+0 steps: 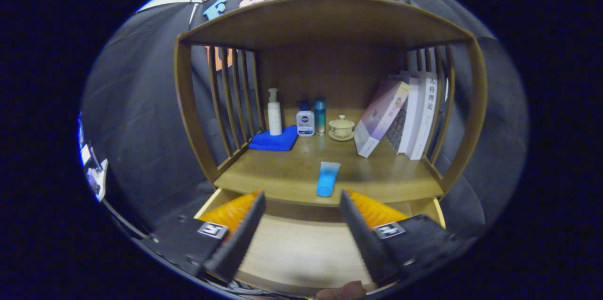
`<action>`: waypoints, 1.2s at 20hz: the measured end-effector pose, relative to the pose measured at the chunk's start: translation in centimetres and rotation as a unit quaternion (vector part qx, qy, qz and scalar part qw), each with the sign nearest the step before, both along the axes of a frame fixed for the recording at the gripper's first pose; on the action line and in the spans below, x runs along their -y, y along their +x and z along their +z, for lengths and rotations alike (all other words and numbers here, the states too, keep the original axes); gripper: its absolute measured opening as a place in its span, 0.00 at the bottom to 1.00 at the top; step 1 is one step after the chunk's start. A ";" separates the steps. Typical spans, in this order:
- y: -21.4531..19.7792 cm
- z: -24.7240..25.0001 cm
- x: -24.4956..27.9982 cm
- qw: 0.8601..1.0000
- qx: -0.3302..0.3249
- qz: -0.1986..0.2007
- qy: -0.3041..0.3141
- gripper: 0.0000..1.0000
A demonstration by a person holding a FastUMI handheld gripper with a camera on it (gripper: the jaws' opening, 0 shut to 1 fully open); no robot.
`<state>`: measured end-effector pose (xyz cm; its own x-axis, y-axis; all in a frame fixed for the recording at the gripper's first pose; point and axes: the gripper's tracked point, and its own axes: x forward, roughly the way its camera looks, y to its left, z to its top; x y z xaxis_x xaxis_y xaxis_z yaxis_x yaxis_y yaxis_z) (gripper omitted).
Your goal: Pull open the drawer, take out the items inside it, and place them on the countertop above the cabinet.
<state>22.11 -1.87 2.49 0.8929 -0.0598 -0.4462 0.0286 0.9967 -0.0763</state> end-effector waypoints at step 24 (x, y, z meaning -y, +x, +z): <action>-16.1 -9.9 -0.5 0.983 0.180 -0.004 -0.033 1.00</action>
<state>6.01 -1.38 -7.39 0.9917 -0.0860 -0.0955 0.0738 0.9895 -0.1246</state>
